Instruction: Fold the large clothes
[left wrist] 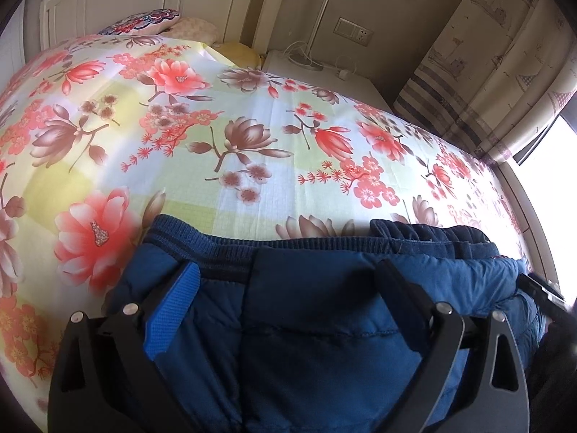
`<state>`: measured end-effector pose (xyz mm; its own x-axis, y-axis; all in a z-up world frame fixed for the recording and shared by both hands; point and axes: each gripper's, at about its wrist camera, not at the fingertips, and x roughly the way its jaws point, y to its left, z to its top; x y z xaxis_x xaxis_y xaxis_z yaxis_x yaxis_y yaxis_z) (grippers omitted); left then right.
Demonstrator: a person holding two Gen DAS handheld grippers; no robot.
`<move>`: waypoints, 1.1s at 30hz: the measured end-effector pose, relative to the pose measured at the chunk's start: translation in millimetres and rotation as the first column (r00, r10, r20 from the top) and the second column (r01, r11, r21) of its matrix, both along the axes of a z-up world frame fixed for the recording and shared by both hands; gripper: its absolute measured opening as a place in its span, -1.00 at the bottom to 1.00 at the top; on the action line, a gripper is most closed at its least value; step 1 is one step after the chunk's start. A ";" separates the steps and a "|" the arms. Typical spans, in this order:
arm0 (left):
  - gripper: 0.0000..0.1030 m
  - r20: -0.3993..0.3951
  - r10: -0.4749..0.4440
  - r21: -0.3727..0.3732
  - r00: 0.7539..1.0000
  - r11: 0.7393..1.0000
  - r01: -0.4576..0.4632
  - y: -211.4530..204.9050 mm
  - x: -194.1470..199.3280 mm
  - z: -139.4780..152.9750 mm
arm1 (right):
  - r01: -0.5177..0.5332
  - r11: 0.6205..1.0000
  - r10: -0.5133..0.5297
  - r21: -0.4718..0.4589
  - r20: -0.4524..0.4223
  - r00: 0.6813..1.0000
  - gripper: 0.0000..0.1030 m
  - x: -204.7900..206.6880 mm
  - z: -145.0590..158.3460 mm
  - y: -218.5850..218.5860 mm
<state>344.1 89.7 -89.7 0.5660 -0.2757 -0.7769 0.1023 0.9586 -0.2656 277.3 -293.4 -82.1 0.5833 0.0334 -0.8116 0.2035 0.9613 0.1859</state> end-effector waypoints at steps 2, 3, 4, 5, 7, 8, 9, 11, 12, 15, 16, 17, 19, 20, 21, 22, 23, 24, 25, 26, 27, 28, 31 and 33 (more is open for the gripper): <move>0.89 0.000 0.000 0.000 1.000 1.000 0.000 0.6 0.1 -0.3 | 0.045 0.990 -0.045 0.136 -0.003 0.999 0.78 -3.2 -10.5 -22.4; 0.89 0.000 0.000 0.002 1.000 1.000 0.000 -0.4 0.2 -0.2 | 0.046 0.989 -0.046 0.138 -0.006 0.999 0.80 -3.1 -11.8 -22.1; 0.89 -0.001 -0.001 0.003 1.000 1.000 0.001 -0.5 0.2 -0.4 | 0.041 0.993 -0.041 0.113 -0.007 0.999 0.81 -2.7 -10.7 -18.1; 0.89 -0.001 -0.001 0.002 1.000 1.000 0.001 0.5 0.0 -0.5 | 0.035 0.996 -0.035 0.088 -0.005 0.999 0.81 -2.5 -8.7 -14.0; 0.88 -0.006 0.001 0.001 1.000 1.000 -0.001 1.6 0.5 0.0 | 0.032 0.998 -0.034 0.056 0.023 0.999 0.80 -6.8 -1.1 -9.3; 0.87 -0.003 0.012 0.012 1.000 1.000 -0.012 1.3 -0.7 2.3 | 0.043 0.999 -0.045 0.019 0.059 0.997 0.75 -13.5 9.0 -5.5; 0.77 0.015 0.035 0.049 0.999 0.998 -0.036 -0.1 -4.9 7.4 | 0.041 0.999 -0.040 -0.011 0.090 0.995 0.74 -18.5 17.5 -1.0; 0.75 0.074 0.066 0.107 0.995 0.992 -0.073 -6.1 -20.3 22.6 | -0.053 0.996 0.065 -0.074 0.170 0.983 0.74 -34.3 46.2 27.2; 0.75 0.103 0.053 0.105 0.993 0.992 -0.064 -12.7 -31.9 32.7 | -0.108 0.989 0.126 -0.105 0.182 0.975 0.74 -41.1 55.2 42.1; 0.82 0.171 -0.036 0.135 0.985 0.991 0.013 -43.1 -66.2 54.7 | -0.319 0.917 0.358 -0.239 0.139 0.923 0.78 -57.7 66.6 104.5; 0.95 0.206 -0.084 0.179 0.975 0.983 0.047 -59.4 -81.6 59.4 | -0.358 0.899 0.397 -0.253 0.119 0.910 0.80 -60.3 63.3 117.8; 0.96 0.221 -0.117 0.228 0.968 0.971 0.066 -73.2 -92.5 57.7 | -0.400 0.878 0.434 -0.264 0.087 0.897 0.81 -62.8 55.2 133.2; 0.96 0.153 -0.182 0.327 0.971 0.937 0.124 -100.4 -100.7 31.5 | -0.459 0.827 0.476 -0.324 -0.030 0.879 0.81 -60.7 16.4 162.8; 0.96 0.101 -0.202 0.363 0.974 0.919 0.153 -109.1 -98.0 14.5 | -0.458 0.830 0.474 -0.320 -0.031 0.880 0.86 -59.7 6.4 166.1; 0.96 0.077 -0.196 0.382 0.978 0.912 0.152 -111.9 -94.2 4.3 | -0.440 0.843 0.455 -0.308 -0.024 0.890 0.87 -57.3 4.5 164.2; 0.96 0.079 -0.189 0.345 0.979 0.926 0.151 -106.9 -91.5 4.1 | -0.441 0.849 0.454 -0.291 -0.024 0.891 0.88 -55.9 5.7 162.0; 0.96 0.074 -0.185 0.330 0.980 0.932 0.151 -103.8 -90.3 4.4 | -0.442 0.852 0.454 -0.281 -0.023 0.890 0.88 -55.7 5.8 160.2; 0.96 0.070 -0.183 0.315 0.981 0.937 0.152 -101.0 -88.9 4.2 | -0.443 0.856 0.454 -0.267 -0.023 0.891 0.88 -54.2 5.2 158.5; 0.96 0.072 -0.182 0.309 0.981 0.939 0.152 -100.1 -89.2 3.6 | -0.441 0.860 0.451 -0.256 -0.021 0.892 0.88 -54.4 5.6 156.2; 0.96 0.082 -0.175 0.307 0.981 0.941 0.143 -97.6 -91.3 4.6 | -0.434 0.864 0.444 -0.254 -0.017 0.896 0.88 -55.8 7.2 153.8; 0.96 0.097 -0.158 0.304 0.983 0.945 0.121 -92.6 -94.7 7.2 | -0.421 0.871 0.433 -0.254 -0.011 0.901 0.88 -57.7 10.3 149.5; 0.96 0.110 -0.141 0.303 0.984 0.948 0.102 -89.1 -99.8 9.8 | -0.407 0.877 0.420 -0.256 -0.004 0.907 0.88 -57.8 10.1 142.4; 0.96 0.152 -0.083 0.320 0.985 0.947 0.031 -62.0 -112.3 21.4 | -0.314 0.910 0.334 -0.270 0.031 0.942 0.88 -64.3 19.8 108.3; 0.96 0.164 -0.037 0.341 0.986 0.940 -0.022 -38.2 -115.3 23.3 | -0.248 0.932 0.265 -0.263 0.031 0.964 0.88 -67.2 19.3 79.2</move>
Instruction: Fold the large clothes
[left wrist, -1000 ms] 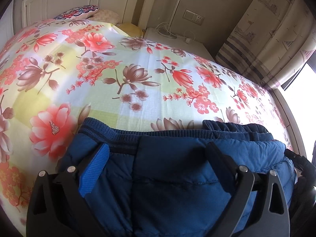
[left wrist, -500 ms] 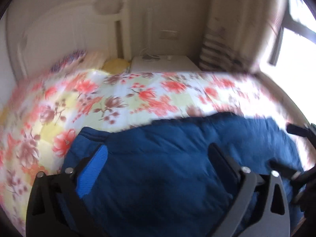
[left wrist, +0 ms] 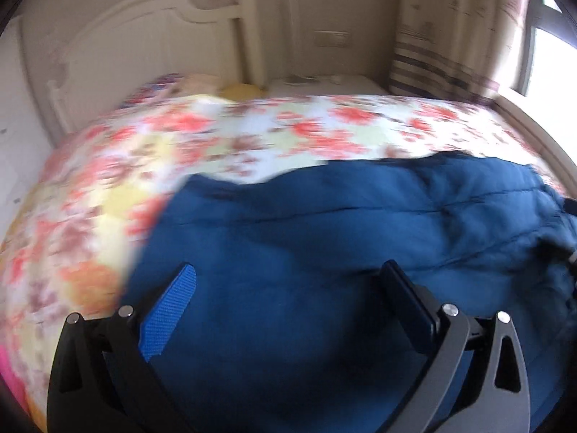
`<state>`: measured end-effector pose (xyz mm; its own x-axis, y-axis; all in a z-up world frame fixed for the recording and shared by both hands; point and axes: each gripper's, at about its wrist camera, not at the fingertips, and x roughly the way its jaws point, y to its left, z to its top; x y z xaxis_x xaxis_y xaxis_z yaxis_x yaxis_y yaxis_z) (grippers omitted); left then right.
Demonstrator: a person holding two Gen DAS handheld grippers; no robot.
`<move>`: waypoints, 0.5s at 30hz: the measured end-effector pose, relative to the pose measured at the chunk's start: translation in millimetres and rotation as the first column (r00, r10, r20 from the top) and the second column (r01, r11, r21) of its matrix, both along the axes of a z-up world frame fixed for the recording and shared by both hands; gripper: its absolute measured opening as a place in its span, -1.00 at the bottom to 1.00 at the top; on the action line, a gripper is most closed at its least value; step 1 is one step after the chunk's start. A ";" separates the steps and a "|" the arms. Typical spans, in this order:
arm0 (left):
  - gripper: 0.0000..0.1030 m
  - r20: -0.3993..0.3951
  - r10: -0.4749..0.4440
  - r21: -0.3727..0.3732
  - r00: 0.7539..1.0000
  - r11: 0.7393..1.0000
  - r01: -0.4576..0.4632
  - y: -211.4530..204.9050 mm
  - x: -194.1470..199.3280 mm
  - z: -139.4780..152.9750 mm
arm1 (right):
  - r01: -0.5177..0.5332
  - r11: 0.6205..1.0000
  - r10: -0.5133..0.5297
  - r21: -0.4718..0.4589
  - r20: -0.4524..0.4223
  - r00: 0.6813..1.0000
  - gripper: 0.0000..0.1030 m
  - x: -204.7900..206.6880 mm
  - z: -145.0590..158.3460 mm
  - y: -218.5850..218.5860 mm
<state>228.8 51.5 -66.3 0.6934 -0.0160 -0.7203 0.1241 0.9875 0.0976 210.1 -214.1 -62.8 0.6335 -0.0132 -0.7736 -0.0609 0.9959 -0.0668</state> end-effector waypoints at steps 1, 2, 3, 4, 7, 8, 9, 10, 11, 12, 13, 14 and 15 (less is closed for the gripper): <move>0.96 -0.012 0.041 0.000 0.999 0.999 -0.041 16.6 0.3 -2.5 | 0.039 0.999 -0.038 0.032 -0.011 0.999 0.88 -1.0 -3.9 -18.7; 0.96 -0.033 0.074 -0.020 0.997 0.997 -0.075 30.8 1.4 -5.6 | 0.065 0.994 -0.064 0.091 -0.022 0.998 0.88 -1.9 -9.3 -36.2; 0.96 -0.060 0.099 -0.075 0.993 0.992 -0.104 47.8 3.2 -9.8 | 0.080 0.985 -0.077 0.150 -0.029 0.997 0.88 -2.5 -14.2 -47.9; 0.96 -0.074 0.105 -0.117 0.992 0.987 -0.113 56.2 4.4 -11.1 | 0.084 0.979 -0.079 0.184 -0.032 0.996 0.88 -1.7 -16.7 -53.0; 0.96 -0.088 0.109 -0.136 0.990 0.983 -0.120 61.8 7.9 -13.3 | 0.083 0.986 -0.079 0.143 -0.034 0.996 0.88 1.2 -19.1 -45.8; 0.96 -0.084 0.109 -0.109 0.990 0.987 -0.118 58.1 8.4 -14.0 | 0.081 0.989 -0.078 0.120 -0.031 0.996 0.89 1.5 -19.1 -42.6; 0.96 -0.079 0.110 -0.091 0.991 0.989 -0.117 55.8 8.4 -14.2 | 0.081 0.989 -0.078 0.120 -0.028 0.997 0.89 1.1 -19.3 -43.0; 0.96 -0.075 0.110 -0.087 0.991 0.989 -0.117 55.5 7.3 -14.4 | 0.081 0.988 -0.078 0.132 -0.027 0.997 0.89 -0.2 -19.4 -44.1; 0.96 -0.075 0.110 -0.092 0.991 0.989 -0.117 56.7 6.8 -14.3 | 0.082 0.985 -0.079 0.152 -0.026 0.997 0.89 -1.3 -18.4 -47.3; 0.96 -0.077 0.110 -0.098 0.991 0.988 -0.117 55.6 6.6 -14.7 | 0.097 0.985 -0.096 0.144 -0.015 0.995 0.88 -4.4 -14.4 -47.7; 0.96 -0.079 0.110 -0.103 0.991 0.988 -0.118 53.6 6.5 -15.1 | 0.110 0.987 -0.112 0.120 0.008 0.994 0.88 -8.4 -9.7 -44.3; 0.96 -0.081 0.110 -0.106 0.991 0.987 -0.118 52.5 6.5 -15.4 | 0.104 0.991 -0.109 0.086 0.054 0.993 0.87 -16.8 0.7 -35.5; 0.96 -0.080 0.111 -0.101 0.991 0.988 -0.119 50.2 6.2 -15.0 | 0.065 0.995 -0.072 0.077 0.085 0.994 0.87 -25.7 11.1 -23.4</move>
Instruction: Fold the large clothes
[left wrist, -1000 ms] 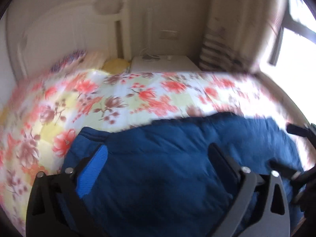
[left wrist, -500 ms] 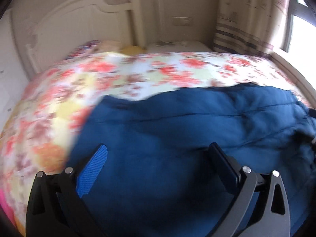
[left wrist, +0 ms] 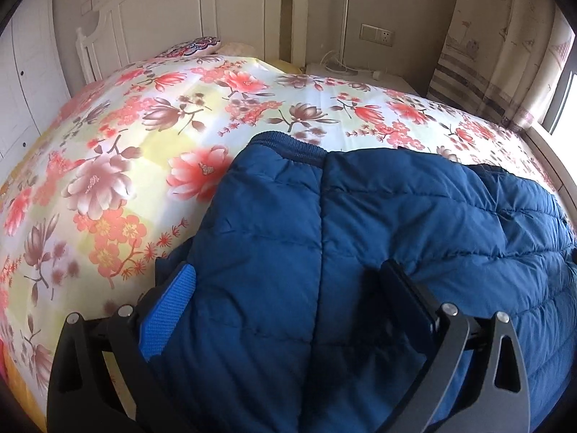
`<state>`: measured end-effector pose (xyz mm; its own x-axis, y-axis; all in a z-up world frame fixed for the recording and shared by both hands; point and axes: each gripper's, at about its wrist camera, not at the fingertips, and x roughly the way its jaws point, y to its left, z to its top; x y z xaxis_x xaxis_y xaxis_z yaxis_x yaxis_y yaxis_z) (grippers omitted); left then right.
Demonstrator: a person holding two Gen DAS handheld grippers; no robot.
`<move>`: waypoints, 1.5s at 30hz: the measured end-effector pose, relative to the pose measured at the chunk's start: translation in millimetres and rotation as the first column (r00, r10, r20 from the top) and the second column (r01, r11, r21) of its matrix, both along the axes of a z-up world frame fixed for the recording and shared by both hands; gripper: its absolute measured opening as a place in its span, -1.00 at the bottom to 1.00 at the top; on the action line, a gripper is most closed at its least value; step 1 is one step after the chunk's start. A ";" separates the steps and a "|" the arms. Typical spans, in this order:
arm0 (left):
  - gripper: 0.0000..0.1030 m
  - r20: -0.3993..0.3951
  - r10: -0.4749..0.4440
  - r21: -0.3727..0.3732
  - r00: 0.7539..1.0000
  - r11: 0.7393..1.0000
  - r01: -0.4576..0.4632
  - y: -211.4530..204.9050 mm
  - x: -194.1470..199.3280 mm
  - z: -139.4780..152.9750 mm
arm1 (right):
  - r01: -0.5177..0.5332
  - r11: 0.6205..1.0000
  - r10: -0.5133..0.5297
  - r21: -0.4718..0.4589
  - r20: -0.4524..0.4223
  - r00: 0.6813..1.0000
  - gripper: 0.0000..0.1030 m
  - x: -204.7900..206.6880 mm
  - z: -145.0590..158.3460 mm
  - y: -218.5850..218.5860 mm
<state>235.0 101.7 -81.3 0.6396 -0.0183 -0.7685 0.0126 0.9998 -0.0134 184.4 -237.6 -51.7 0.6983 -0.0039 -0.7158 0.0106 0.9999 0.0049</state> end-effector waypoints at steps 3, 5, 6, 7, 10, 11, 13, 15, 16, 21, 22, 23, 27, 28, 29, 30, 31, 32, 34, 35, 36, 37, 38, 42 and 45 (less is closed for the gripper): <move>0.96 0.002 0.000 0.012 1.000 1.000 0.000 4.3 -1.1 -0.4 | -0.144 0.989 0.145 -0.022 0.047 0.988 0.88 -20.0 22.0 43.3; 0.96 0.002 0.001 0.008 1.000 1.000 -0.001 5.2 -1.1 -0.4 | -0.249 0.966 0.252 -0.069 0.042 0.967 0.88 -29.2 23.2 78.2; 0.96 0.002 0.001 0.004 1.000 1.000 -0.001 4.4 -0.9 -0.3 | -0.299 0.950 0.302 -0.086 0.021 0.953 0.88 -31.3 17.5 97.1; 0.96 0.002 0.001 0.006 1.000 1.000 -0.001 2.8 -0.8 -0.1 | -0.331 0.939 0.332 -0.090 -0.001 0.943 0.89 -31.4 10.5 108.5; 0.96 0.002 0.001 0.008 1.000 1.000 -0.001 3.3 -0.6 -0.6 | -0.389 0.909 0.386 -0.152 -0.052 0.921 0.90 -27.3 -27.1 138.6; 0.96 0.002 0.002 0.002 1.000 1.000 -0.002 3.8 -0.6 -0.2 | -0.389 0.910 0.386 -0.145 -0.053 0.921 0.90 -27.2 -27.2 137.6; 0.96 0.001 0.002 -0.002 1.000 1.000 -0.002 2.5 -0.3 0.3 | -0.379 0.921 0.374 -0.092 -0.066 0.925 0.90 -24.5 -21.7 124.8; 0.96 0.003 0.003 -0.001 1.000 1.000 -0.003 3.9 -0.9 -0.1 | -0.323 0.940 0.320 -0.108 -0.042 0.946 0.90 -27.8 -13.4 106.7; 0.96 0.003 0.002 -0.003 1.000 1.000 -0.002 4.0 -0.9 0.0 | -0.273 0.954 0.272 -0.128 -0.023 0.962 0.90 -29.6 -8.8 91.6; 0.96 0.004 0.003 -0.008 1.000 1.000 -0.003 4.2 -0.7 -0.3 | -0.024 0.999 0.023 -0.031 -0.040 0.999 0.90 -27.8 -21.6 -10.4; 0.96 0.004 0.003 -0.010 1.000 1.000 -0.003 4.6 -0.8 -0.5 | -0.013 0.999 0.015 0.041 -0.050 0.999 0.90 -27.4 -27.0 -24.5; 0.96 0.004 0.003 -0.012 1.000 1.000 -0.003 4.5 -0.6 -0.4 | 0.004 0.992 0.003 0.123 -0.054 0.999 0.89 -27.9 -31.8 -38.0; 0.81 0.038 0.024 0.019 0.999 1.000 -0.024 2.1 -8.0 6.5 | 0.001 1.000 -0.002 -0.020 -0.038 0.999 0.89 -29.3 -24.3 -17.9; 0.73 0.065 0.026 0.036 0.998 0.999 -0.029 -1.1 -16.0 12.2 | -0.006 0.999 0.005 -0.042 -0.028 1.000 0.89 -31.6 -21.0 -11.0; 0.73 0.080 0.012 0.036 0.997 0.999 -0.015 -4.8 -23.8 16.9 | -0.030 0.998 0.030 -0.061 -0.007 1.000 0.89 -36.2 -14.1 -3.2; 0.73 0.101 -0.031 0.017 0.994 0.999 0.029 -12.3 -37.9 25.8 | -0.065 0.996 0.067 -0.060 0.022 0.998 0.89 -44.8 -5.6 6.2; 0.74 0.116 -0.060 0.005 0.991 0.998 0.059 -17.3 -48.3 31.8 | -0.090 0.994 0.092 -0.057 0.038 0.995 0.89 -51.1 0.0 11.8; 0.76 0.143 -0.108 -0.006 0.984 0.994 0.110 -28.4 -64.6 40.6 | -0.128 0.990 0.131 -0.059 0.056 0.990 0.89 -58.9 5.6 19.1; 0.90 0.183 -0.206 0.012 0.961 0.978 0.208 -53.5 -90.4 49.6 | -0.232 0.968 0.239 -0.094 0.071 0.968 0.89 -73.7 9.6 46.1; 0.95 0.191 -0.252 0.041 0.949 0.968 0.249 -68.3 -101.1 48.3 | -0.265 0.958 0.272 -0.112 0.055 0.961 0.90 -74.7 6.4 55.5; 0.96 0.182 -0.291 0.074 0.939 0.957 0.282 -82.9 -108.2 42.3 | -0.296 0.946 0.301 -0.130 0.016 0.954 0.90 -74.6 -4.1 65.7; 0.96 0.137 -0.332 0.117 0.933 0.941 0.318 -99.9 -112.1 27.2 | -0.311 0.940 0.312 -0.138 -0.015 0.950 0.90 -73.8 -13.7 71.9; 0.96 0.072 -0.348 0.157 0.935 0.930 0.333 -114.2 -111.3 4.9 | -0.305 0.943 0.304 -0.135 -0.030 0.952 0.90 -70.7 -28.0 72.9; 0.96 0.133 -0.340 0.177 0.931 0.932 0.315 -114.7 -116.6 -12.7 | -0.313 0.945 0.314 -0.094 -0.003 0.949 0.91 -70.5 -34.9 62.8; 0.96 0.100 -0.318 0.110 0.943 0.945 0.307 -96.0 -111.3 -5.4 | -0.306 0.948 0.306 -0.092 -0.006 0.952 0.90 -73.8 -31.1 56.3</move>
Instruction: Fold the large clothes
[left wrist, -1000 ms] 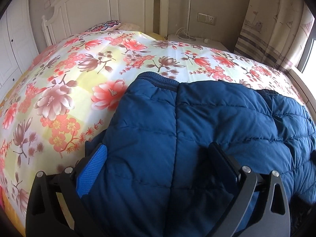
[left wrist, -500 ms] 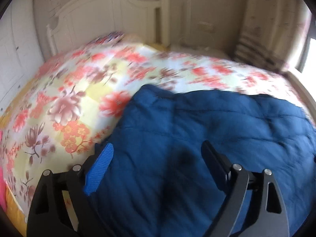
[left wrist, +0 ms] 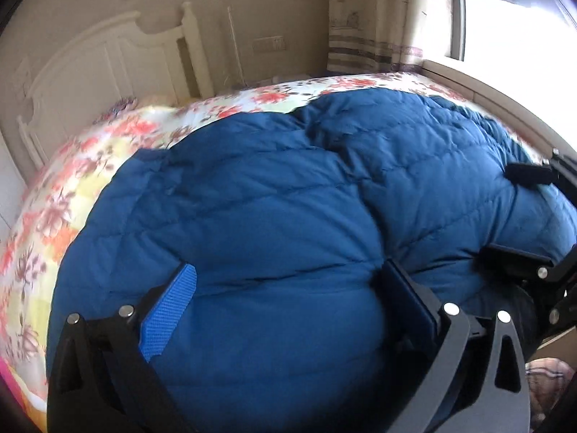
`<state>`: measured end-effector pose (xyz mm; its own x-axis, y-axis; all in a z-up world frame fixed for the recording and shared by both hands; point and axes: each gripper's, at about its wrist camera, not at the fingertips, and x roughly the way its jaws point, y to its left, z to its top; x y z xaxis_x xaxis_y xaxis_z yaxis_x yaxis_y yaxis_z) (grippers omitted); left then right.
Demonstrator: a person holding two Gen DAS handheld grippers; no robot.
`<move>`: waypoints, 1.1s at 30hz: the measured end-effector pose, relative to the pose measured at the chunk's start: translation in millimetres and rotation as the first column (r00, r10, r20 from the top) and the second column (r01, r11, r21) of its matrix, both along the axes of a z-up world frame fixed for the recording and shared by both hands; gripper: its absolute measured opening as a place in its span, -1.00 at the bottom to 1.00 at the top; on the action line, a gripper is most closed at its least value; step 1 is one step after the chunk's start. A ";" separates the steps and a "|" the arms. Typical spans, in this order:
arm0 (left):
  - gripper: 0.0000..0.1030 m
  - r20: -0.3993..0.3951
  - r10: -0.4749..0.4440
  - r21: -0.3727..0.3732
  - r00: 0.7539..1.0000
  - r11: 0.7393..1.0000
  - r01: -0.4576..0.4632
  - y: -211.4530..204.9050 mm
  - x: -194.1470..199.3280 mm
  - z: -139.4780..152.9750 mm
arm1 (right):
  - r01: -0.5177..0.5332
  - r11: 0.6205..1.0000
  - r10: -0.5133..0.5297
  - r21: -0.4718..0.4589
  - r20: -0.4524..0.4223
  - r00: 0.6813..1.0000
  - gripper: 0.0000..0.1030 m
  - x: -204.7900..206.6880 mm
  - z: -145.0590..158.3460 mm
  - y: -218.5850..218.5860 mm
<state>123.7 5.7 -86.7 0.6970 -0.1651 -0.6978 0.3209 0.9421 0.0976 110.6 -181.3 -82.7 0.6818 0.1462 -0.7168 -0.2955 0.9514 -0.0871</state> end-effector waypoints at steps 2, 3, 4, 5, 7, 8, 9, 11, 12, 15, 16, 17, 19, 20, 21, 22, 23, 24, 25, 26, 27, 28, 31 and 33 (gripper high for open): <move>0.96 0.020 0.035 -0.021 0.999 0.999 -0.034 17.8 -8.5 6.5 | 0.038 0.999 -0.038 0.003 0.013 0.999 0.90 -5.4 4.4 -10.9; 0.96 0.047 0.074 -0.030 0.996 0.997 -0.073 34.7 -14.6 10.3 | 0.071 0.997 -0.071 0.013 0.026 0.997 0.90 -7.9 7.3 -24.1; 0.96 0.060 0.119 -0.034 0.991 0.993 -0.117 49.8 -19.4 10.9 | 0.104 0.994 -0.105 0.030 0.036 0.994 0.90 -14.6 9.9 -39.7; 0.96 0.060 0.161 -0.040 0.985 0.986 -0.159 65.0 -21.0 9.4 | 0.124 0.991 -0.126 0.049 0.035 0.991 0.90 -16.0 10.6 -50.2; 0.96 0.018 0.232 -0.072 0.973 0.970 -0.230 100.7 -19.4 -2.8 | 0.181 0.976 -0.184 0.117 0.010 0.983 0.90 -21.4 1.9 -81.7; 0.96 0.006 0.243 -0.101 0.970 0.965 -0.241 115.5 -19.8 -7.6 | 0.200 0.964 -0.202 0.172 -0.007 0.979 0.90 -25.2 -3.3 -95.8; 0.96 0.000 0.237 -0.133 0.971 0.963 -0.235 128.0 -23.2 -10.9 | 0.223 0.950 -0.223 0.217 -0.025 0.975 0.90 -29.1 -7.2 -105.8; 0.96 0.017 0.238 -0.114 0.971 0.965 -0.234 131.4 -30.0 -10.9 | 0.256 0.937 -0.256 0.238 -0.034 0.966 0.90 -36.3 -8.7 -110.7; 0.96 0.029 0.254 -0.099 0.967 0.963 -0.251 129.6 -34.9 -9.2 | 0.271 0.938 -0.275 0.218 -0.011 0.961 0.90 -42.0 -4.5 -106.8; 0.91 0.060 0.251 -0.104 0.966 0.964 -0.244 117.5 -47.0 3.6 | 0.213 0.966 -0.228 0.145 0.095 0.969 0.90 -62.5 12.7 -75.3; 0.91 0.084 0.203 -0.101 0.976 0.976 -0.195 106.7 -53.8 9.5 | 0.162 0.976 -0.180 0.146 0.119 0.977 0.90 -69.1 17.9 -61.7; 0.91 0.103 0.165 -0.083 0.981 0.984 -0.157 96.1 -60.4 12.2 | 0.117 0.982 -0.137 0.146 0.135 0.981 0.90 -74.7 20.7 -49.2; 0.93 0.139 0.079 0.012 0.987 0.997 -0.081 64.7 -68.2 6.7 | 0.041 0.992 -0.060 0.120 0.153 0.986 0.90 -81.9 18.5 -21.4; 0.93 0.135 0.070 0.055 0.988 0.995 -0.078 53.9 -66.4 -0.9 | 0.008 0.997 -0.019 0.079 0.143 0.990 0.90 -80.3 11.3 -5.4; 0.95 0.128 0.078 0.080 0.989 0.993 -0.089 48.8 -63.4 -8.0 | -0.002 0.999 -0.002 0.032 0.120 0.993 0.90 -75.7 1.0 6.4; 0.96 0.127 0.089 0.075 0.988 0.992 -0.099 48.6 -61.6 -13.6 | 0.003 1.000 -0.005 0.020 0.124 0.992 0.90 -74.9 -4.3 9.0; 0.96 0.115 0.085 0.055 0.990 0.994 -0.092 52.4 -59.7 -14.6 | -0.009 0.999 0.004 0.033 0.133 0.991 0.90 -76.3 -5.6 6.8; 0.96 0.103 0.080 0.043 0.991 0.996 -0.084 54.6 -57.8 -14.4 | -0.021 0.999 0.015 0.045 0.129 0.992 0.90 -76.8 -5.8 3.0; 0.96 0.091 0.079 0.035 0.993 0.996 -0.083 60.0 -55.7 -13.5 | -0.014 0.998 0.007 0.054 0.124 0.992 0.90 -77.1 -4.8 -5.6; 0.96 0.085 0.086 0.029 0.993 0.996 -0.089 65.6 -54.9 -13.8 | 0.011 0.998 -0.018 0.056 0.125 0.992 0.90 -78.2 -3.2 -15.4; 0.96 0.078 0.094 0.020 0.992 0.995 -0.096 70.7 -53.4 -13.6 | 0.036 0.997 -0.045 0.072 0.128 0.991 0.89 -82.7 -0.5 -28.8; 0.96 0.066 0.101 -0.002 0.993 0.995 -0.101 76.4 -53.8 -11.5 | 0.073 0.993 -0.086 0.092 0.140 0.986 0.89 -87.4 2.1 -42.9; 0.96 0.053 0.109 -0.054 0.993 0.993 -0.106 86.5 -56.8 -1.7 | 0.201 0.957 -0.235 0.208 0.151 0.960 0.89 -112.9 4.9 -97.8; 0.96 0.061 0.109 -0.092 0.992 0.990 -0.103 89.4 -56.1 8.2 | 0.270 0.883 -0.333 0.385 0.107 0.937 0.88 -139.7 -2.2 -147.4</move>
<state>67.5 95.1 -78.5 0.7576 -0.1469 -0.6360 0.2147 0.9762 0.0302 -29.1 -328.8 -84.9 0.8376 0.1399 -0.5281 -0.0008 0.9670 0.2549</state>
